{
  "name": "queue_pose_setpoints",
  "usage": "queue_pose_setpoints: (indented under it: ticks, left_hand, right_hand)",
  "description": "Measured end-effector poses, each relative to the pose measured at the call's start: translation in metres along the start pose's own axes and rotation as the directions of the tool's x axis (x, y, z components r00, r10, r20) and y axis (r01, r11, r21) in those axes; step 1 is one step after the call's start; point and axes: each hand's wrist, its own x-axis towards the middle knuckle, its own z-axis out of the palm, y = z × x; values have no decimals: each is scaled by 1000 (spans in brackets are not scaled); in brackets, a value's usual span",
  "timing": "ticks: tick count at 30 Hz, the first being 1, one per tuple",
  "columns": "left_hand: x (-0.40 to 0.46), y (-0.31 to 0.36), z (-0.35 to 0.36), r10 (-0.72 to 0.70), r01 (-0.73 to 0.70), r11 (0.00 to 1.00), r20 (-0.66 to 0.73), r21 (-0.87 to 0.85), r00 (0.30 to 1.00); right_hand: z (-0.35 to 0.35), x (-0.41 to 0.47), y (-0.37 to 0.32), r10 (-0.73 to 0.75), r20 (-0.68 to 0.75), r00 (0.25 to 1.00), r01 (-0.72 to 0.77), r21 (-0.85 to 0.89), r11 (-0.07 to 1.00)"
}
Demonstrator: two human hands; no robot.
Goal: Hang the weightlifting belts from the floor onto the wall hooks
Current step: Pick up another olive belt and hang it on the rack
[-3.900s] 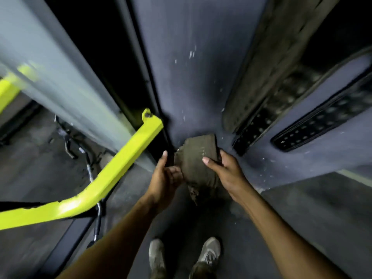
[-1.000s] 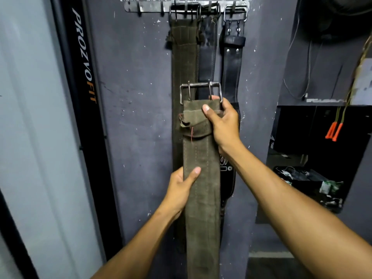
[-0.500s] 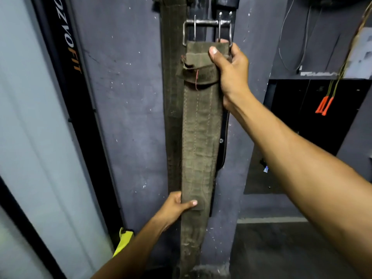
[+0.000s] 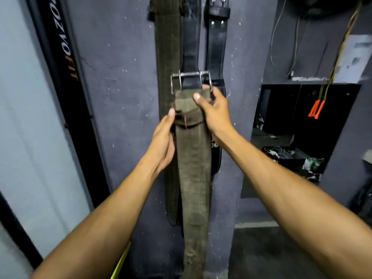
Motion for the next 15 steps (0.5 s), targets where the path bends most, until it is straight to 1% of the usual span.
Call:
queue_pose_setpoints:
  ticks: [2, 4, 6, 7, 8, 9, 11, 12, 13, 15]
  left_hand:
    - [15, 19, 13, 57, -50, 996, -107, 68, 993]
    - [16, 23, 19, 93, -80, 993, -163, 85, 982]
    - [10, 21, 22, 110, -104, 994, -147, 44, 983]
    - [9, 20, 23, 115, -112, 993, -138, 32, 984]
    - [11, 22, 25, 118, -116, 993, -144, 23, 982]
    - [14, 26, 27, 127, -127, 992, -167, 13, 978]
    - [22, 38, 31, 146, -151, 988, -213, -10, 966]
    - [26, 43, 33, 150, -159, 987, -217, -24, 965]
    - [28, 46, 35, 158, -168, 985, -211, -28, 965]
    - [28, 48, 40, 184, -191, 982, -207, -11, 961]
  right_hand:
    - [1, -12, 15, -23, 12, 1000, 23, -59, 998]
    - [2, -19, 20, -40, 16, 999, 41, -50, 998]
    - [-2, -28, 21, -32, 44, 998, 29, 61, 998]
    - [-8, -34, 24, -27, 72, 997, 18, 126, 992]
    - [-14, -43, 29, -11, 114, 993, -6, 154, 988]
    - [-20, -56, 37, 26, 164, 986, -48, 131, 990]
    - [-28, -82, 59, 137, 244, 960, -141, 0, 990]
    - [-29, -90, 67, 178, 237, 955, -174, -38, 984]
    - [-29, -93, 72, 204, 194, 959, -200, -41, 979]
    - [-29, -93, 75, 237, 147, 960, -240, 3, 971]
